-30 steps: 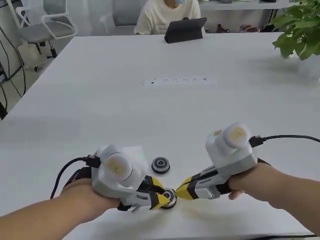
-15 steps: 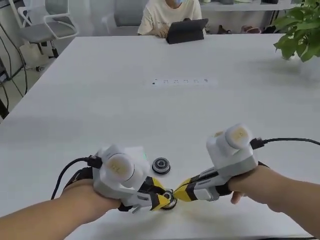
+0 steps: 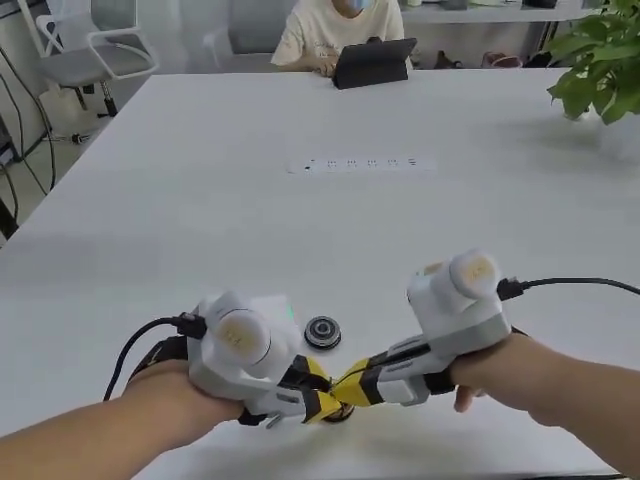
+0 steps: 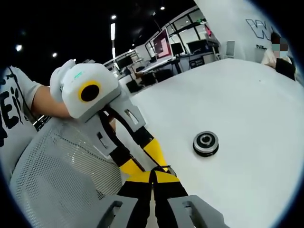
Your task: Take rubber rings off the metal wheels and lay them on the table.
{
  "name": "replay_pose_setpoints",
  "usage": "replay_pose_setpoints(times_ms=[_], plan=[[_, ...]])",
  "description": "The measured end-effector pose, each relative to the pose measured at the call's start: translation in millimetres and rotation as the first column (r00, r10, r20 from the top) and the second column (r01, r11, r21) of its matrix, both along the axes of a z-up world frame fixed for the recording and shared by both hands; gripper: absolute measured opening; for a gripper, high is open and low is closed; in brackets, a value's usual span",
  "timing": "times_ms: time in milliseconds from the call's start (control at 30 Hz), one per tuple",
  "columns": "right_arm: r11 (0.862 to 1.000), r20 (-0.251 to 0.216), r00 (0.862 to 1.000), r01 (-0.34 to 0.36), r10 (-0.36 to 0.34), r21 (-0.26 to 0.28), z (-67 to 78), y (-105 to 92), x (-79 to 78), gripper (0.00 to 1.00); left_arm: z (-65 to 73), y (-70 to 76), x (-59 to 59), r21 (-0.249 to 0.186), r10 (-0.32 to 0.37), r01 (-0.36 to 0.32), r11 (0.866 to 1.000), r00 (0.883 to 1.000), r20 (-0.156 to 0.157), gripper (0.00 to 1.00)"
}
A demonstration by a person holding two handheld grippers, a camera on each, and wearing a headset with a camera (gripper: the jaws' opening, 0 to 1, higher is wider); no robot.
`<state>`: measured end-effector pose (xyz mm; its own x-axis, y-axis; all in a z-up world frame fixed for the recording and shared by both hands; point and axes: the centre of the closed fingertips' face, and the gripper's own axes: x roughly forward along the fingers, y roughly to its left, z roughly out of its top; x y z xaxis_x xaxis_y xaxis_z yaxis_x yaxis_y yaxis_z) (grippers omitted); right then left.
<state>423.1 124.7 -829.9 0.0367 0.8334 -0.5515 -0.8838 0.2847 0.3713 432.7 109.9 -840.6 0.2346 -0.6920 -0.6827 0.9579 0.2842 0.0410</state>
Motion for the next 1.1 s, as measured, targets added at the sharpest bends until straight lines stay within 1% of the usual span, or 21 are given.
replay_pose_setpoints(times_ms=[100, 400, 500, 633, 733, 800, 833, 900, 1100], plan=[[1.0, -0.016, 1.0, 0.002, -0.002, -0.011, -6.0, -7.2, 0.3, 0.0, 0.2, 0.1, -0.4, -0.001, 0.002, -0.002, 1.0, 1.0, -0.001, 0.07], [1.0, -0.002, 1.0, 0.004, -0.004, -0.024, -7.7, -12.9, 3.3, 0.0, 0.7, -0.5, -0.3, -0.013, -0.004, 0.004, 1.0, 1.0, 0.0, 0.07], [1.0, 0.001, 1.0, 0.003, -0.003, -0.027, -8.0, -13.7, 4.0, 0.0, 0.9, -1.0, -0.4, -0.006, -0.01, 0.01, 1.0, 1.0, 0.004, 0.08], [1.0, -0.005, 1.0, 0.006, -0.006, -0.024, -8.1, -14.6, 4.3, 0.0, 1.5, -2.4, -0.8, 0.013, -0.027, 0.027, 1.0, 0.999, 0.018, 0.08], [1.0, -0.008, 1.0, 0.008, -0.009, -0.022, -7.9, -15.5, 4.7, 0.0, 1.2, -2.8, -0.7, 0.022, -0.03, 0.03, 0.999, 0.999, 0.015, 0.08], [1.0, -0.009, 1.0, 0.011, -0.011, -0.018, -7.4, -15.7, 5.3, 0.0, 1.7, -2.7, -1.0, 0.019, -0.031, 0.03, 0.999, 0.999, 0.01, 0.09], [1.0, -0.009, 1.0, 0.012, -0.012, -0.016, -7.1, -15.7, 5.5, 0.0, 3.6, -3.1, -1.1, 0.009, -0.026, 0.026, 1.0, 1.0, 0.003, 0.09], [1.0, -0.011, 1.0, 0.017, -0.017, -0.012, -6.5, -16.2, 6.4, 0.0, 6.5, -2.2, -1.2, 0.005, -0.024, 0.024, 1.0, 1.0, -0.004, 0.09], [1.0, -0.016, 1.0, 0.025, -0.025, 0.006, -3.3, -16.3, 7.4, 0.0, 14.8, 4.4, -3.0, 0.004, -0.027, 0.027, 1.0, 1.0, -0.01, 0.11]])
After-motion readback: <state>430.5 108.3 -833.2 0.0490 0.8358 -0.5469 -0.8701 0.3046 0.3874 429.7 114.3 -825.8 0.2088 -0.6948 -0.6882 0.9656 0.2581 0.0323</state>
